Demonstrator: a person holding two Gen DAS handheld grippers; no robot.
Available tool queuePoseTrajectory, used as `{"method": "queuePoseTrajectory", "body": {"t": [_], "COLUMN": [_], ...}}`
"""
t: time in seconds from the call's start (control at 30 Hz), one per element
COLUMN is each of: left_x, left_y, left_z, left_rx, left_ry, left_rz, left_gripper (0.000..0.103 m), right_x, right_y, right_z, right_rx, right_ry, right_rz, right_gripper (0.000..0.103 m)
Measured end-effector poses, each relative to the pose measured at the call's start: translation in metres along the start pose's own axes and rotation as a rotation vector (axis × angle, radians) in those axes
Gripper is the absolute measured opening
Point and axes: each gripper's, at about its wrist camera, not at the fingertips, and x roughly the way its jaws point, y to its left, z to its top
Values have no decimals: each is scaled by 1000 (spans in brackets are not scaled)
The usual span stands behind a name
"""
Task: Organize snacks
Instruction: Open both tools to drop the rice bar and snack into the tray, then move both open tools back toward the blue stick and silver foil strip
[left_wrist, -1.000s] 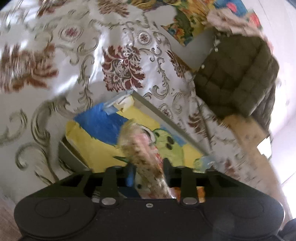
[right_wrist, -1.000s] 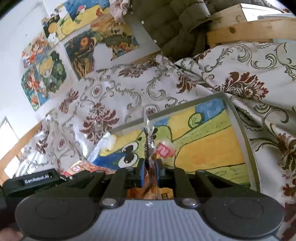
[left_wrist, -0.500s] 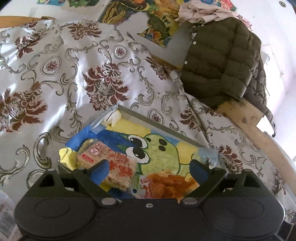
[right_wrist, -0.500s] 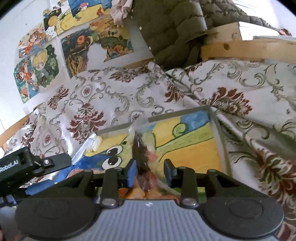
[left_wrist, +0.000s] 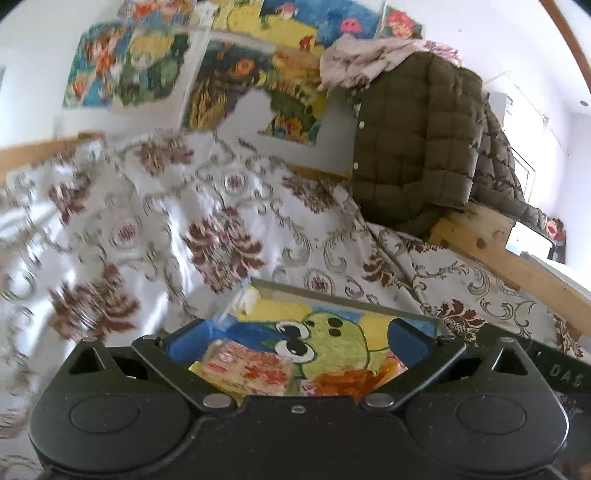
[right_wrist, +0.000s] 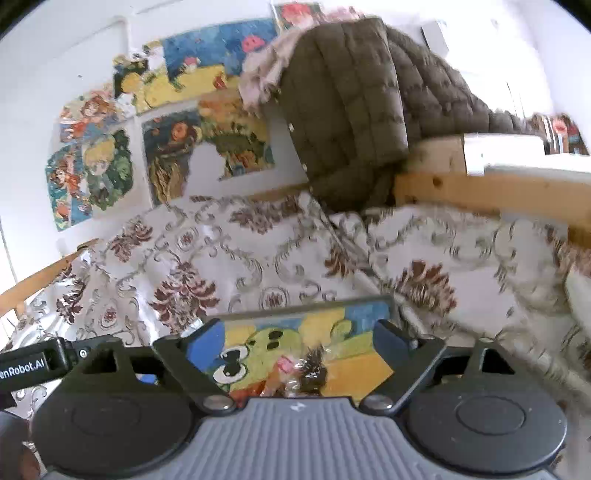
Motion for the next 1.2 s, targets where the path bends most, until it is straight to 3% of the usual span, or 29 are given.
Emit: {"method": "queuePoseTrajectory", "body": {"t": [0.27,0.6,1.2], "left_x": [-60,-124,-202], "left_y": [-15,-9,26], "left_z": [-1,-39,-95], "left_rx": [111,150,179], "left_ry": [-64,14,167], "left_rz": [44,58,149], "left_gripper": [102,102,102], "right_x": [-63,-128,-205], "right_y": [10,15,24], "right_z": [1,-25,-77], "right_rx": [-35,-51,-23], "right_ry": [-72,-61,92], "right_rz": [9,-26,-61], "right_gripper": [103,103,103]}}
